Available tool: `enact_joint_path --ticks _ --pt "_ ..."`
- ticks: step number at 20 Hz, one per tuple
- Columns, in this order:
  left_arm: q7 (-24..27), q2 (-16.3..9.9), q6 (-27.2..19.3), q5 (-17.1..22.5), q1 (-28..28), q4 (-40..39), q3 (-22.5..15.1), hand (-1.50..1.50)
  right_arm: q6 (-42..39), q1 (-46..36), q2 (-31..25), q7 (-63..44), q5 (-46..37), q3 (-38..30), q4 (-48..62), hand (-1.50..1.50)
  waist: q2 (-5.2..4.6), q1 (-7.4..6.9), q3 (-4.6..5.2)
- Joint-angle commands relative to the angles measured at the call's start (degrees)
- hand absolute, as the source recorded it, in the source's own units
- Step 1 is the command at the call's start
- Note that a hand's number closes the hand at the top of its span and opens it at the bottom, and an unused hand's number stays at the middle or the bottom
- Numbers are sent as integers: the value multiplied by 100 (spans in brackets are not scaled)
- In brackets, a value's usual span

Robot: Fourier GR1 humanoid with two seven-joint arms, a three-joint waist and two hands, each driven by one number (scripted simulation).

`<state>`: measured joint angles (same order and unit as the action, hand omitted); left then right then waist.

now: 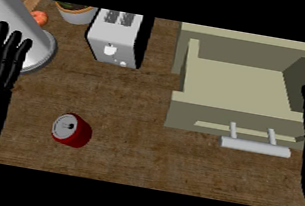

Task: Pick up the can, place it into the drawer and close the drawer

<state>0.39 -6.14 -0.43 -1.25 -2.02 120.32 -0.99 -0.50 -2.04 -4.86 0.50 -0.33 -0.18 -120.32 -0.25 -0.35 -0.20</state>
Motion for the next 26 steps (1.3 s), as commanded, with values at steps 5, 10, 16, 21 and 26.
enact_joint_path --ticks 5,10,16,21,26 --pt "415 -403 2036 1734 425 280 -953 -150 26 1 -52 122 18 -218 88 -150 36 68 35" --pt "-663 -1399 2585 1912 1289 155 -766 -150 365 480 58 -1280 -170 -164 267 -150 35 -24 28" --pt "-994 -1833 3158 2993 1736 660 61 -150 64 562 -154 -1141 200 -562 395 -150 32 2 20" --pt "-1544 -2139 3183 4021 1556 602 790 -150 -86 1618 66 -1031 128 -225 -382 -150 34 50 19" --pt "-1755 -1791 3252 3806 1534 460 859 -150 -314 1477 -41 -678 391 -674 -19 -150 30 40 19"
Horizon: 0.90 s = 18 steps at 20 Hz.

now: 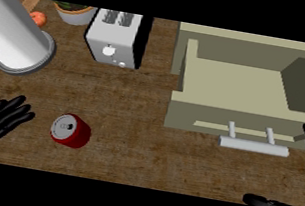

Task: Pick up the can, place it into the drawer and close the drawer

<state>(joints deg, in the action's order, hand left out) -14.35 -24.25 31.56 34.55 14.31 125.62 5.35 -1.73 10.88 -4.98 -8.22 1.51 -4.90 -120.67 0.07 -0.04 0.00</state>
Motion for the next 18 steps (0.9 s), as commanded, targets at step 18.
enact_joint_path --ticks 18 --pt "583 914 837 -1391 -666 -1788 242 -150 -604 -118 -284 5 568 -816 78 -150 -6 6 2"
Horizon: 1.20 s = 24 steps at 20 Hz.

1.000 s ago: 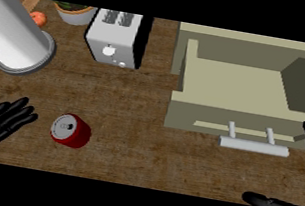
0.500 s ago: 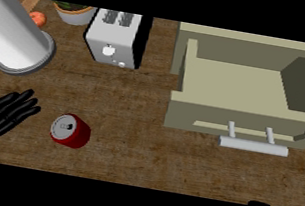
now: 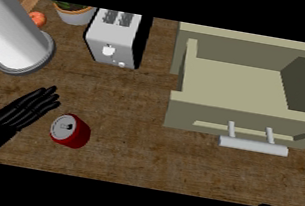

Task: Pick up the can, place it into the drawer and close the drawer

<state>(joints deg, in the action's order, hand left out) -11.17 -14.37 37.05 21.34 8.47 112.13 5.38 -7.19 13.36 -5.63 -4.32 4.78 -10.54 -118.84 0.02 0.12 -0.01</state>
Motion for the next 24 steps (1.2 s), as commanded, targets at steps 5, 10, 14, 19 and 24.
enact_joint_path --ticks 5,10,14,19,24 --pt "823 551 90 -1231 -270 -963 -223 -150 -286 69 -28 91 136 -235 53 -150 -1 10 2" --pt "1279 471 90 -1487 -349 -1444 76 -150 -290 559 258 209 -219 -10 -255 -150 2 12 1" --pt "2051 383 260 -1928 11 -1699 131 -150 -423 266 220 738 -203 -160 575 -150 2 -9 1" --pt "2286 339 168 -2164 -393 -2371 247 -150 -369 -91 140 331 8 -340 344 -150 1 -5 1" --pt "2878 394 82 -2643 -410 -2813 102 -150 -451 -154 49 244 89 -516 438 -150 1 -7 1"
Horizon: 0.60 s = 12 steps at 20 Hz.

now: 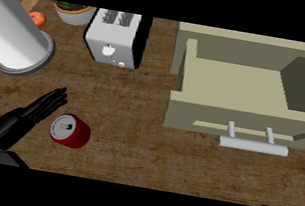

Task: Pick up the can, place it into the drawer and close the drawer

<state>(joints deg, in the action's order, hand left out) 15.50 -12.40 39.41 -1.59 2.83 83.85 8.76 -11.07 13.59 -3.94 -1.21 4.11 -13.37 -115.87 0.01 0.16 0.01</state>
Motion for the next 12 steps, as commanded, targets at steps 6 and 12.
enact_joint_path --ticks 6,12 --pt "876 -337 -28 -538 -729 -1566 144 -150 164 -269 147 -199 -243 113 27 -150 -4 3 1" --pt "1397 -318 -134 -737 -554 -1858 -1 -150 -112 168 131 -136 -27 -56 -428 -150 1 6 0"
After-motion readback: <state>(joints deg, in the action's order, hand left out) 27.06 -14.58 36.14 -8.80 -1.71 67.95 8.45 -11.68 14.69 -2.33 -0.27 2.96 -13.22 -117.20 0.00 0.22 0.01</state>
